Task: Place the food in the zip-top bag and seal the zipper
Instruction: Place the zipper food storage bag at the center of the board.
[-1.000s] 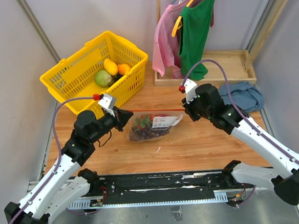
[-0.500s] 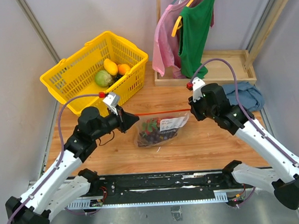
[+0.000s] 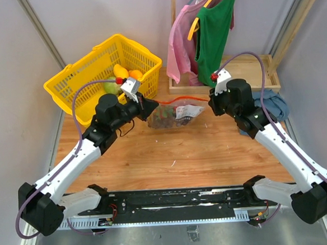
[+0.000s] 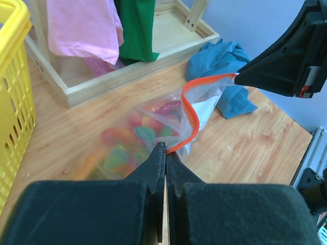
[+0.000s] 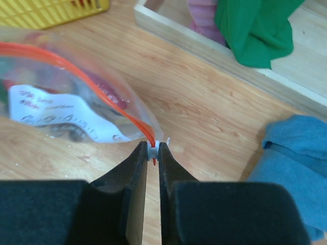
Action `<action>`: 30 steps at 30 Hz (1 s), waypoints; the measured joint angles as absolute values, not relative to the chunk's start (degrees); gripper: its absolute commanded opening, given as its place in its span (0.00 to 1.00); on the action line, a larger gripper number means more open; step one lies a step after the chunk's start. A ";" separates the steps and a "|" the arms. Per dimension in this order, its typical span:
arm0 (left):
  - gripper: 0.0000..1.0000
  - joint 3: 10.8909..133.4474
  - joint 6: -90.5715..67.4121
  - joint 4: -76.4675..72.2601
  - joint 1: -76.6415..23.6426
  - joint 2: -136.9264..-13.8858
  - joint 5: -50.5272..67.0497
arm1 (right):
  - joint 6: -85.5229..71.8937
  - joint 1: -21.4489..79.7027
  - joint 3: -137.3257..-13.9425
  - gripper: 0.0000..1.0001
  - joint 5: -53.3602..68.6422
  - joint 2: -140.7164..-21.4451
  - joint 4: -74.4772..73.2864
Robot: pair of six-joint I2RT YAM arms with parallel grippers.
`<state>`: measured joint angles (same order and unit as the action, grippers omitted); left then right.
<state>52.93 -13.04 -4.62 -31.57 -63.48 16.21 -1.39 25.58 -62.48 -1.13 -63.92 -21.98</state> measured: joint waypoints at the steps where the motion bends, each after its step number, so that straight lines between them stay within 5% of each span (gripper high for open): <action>1: 0.00 51.99 -12.91 -6.04 -31.55 -63.48 16.53 | -1.52 25.58 -61.47 0.04 -0.08 -63.20 -20.60; 13: 0.18 27.86 -22.72 -17.30 -32.53 -56.60 23.46 | -8.25 25.30 -37.36 0.10 12.84 -53.06 -12.95; 17: 0.35 26.63 -24.58 -15.25 -33.10 -48.60 23.55 | -10.17 25.30 -35.86 0.29 14.13 -48.12 -12.47; 22: 0.59 29.21 -24.56 -8.88 -33.15 -39.07 21.61 | -11.03 25.30 -36.07 0.69 12.05 -40.14 -13.02; 26: 0.68 35.53 -24.18 -1.02 -33.19 -34.59 18.39 | -10.13 25.30 -39.24 0.97 8.21 -35.48 -17.23; 30: 0.75 42.13 -22.85 7.51 -33.19 -31.18 13.54 | -8.49 25.30 -44.86 0.98 0.86 -29.10 -21.32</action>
<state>42.13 -22.85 7.51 -33.19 -31.18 13.54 -8.49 25.30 -44.86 0.86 -29.10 -21.32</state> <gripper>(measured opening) 0.708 0.981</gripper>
